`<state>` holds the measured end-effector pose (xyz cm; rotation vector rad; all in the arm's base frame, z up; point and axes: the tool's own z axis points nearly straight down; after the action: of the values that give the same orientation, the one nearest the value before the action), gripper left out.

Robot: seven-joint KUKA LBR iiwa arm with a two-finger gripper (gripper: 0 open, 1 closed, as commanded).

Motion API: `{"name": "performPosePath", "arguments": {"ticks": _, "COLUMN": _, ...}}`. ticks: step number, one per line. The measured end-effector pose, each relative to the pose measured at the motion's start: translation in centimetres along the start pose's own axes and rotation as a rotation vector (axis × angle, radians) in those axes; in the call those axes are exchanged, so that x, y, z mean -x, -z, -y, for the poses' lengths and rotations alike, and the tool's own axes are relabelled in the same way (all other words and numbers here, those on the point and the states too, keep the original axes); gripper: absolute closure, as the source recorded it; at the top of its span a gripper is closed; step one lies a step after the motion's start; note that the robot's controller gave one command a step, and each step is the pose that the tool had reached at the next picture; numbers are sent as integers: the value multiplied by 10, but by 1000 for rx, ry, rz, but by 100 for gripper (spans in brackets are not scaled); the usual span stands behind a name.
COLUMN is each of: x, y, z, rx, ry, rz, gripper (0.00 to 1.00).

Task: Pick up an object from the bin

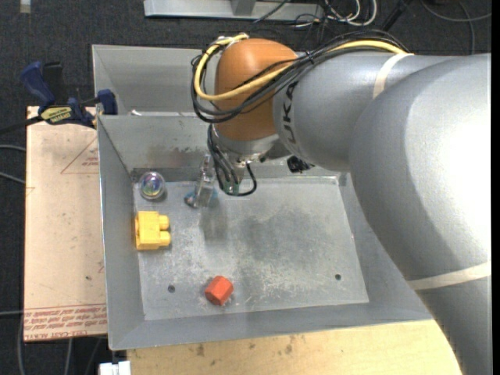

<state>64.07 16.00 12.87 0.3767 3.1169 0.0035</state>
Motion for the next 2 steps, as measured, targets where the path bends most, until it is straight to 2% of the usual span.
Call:
{"name": "performPosePath", "arguments": {"ticks": 1, "x": -21, "y": -46, "z": 0, "rx": -2, "ry": 354, "rz": -5, "gripper": 100}}
{"name": "performPosePath", "arguments": {"ticks": 2, "x": -19, "y": -45, "z": 0, "rx": -1, "ry": 352, "rz": -2, "gripper": 0}}
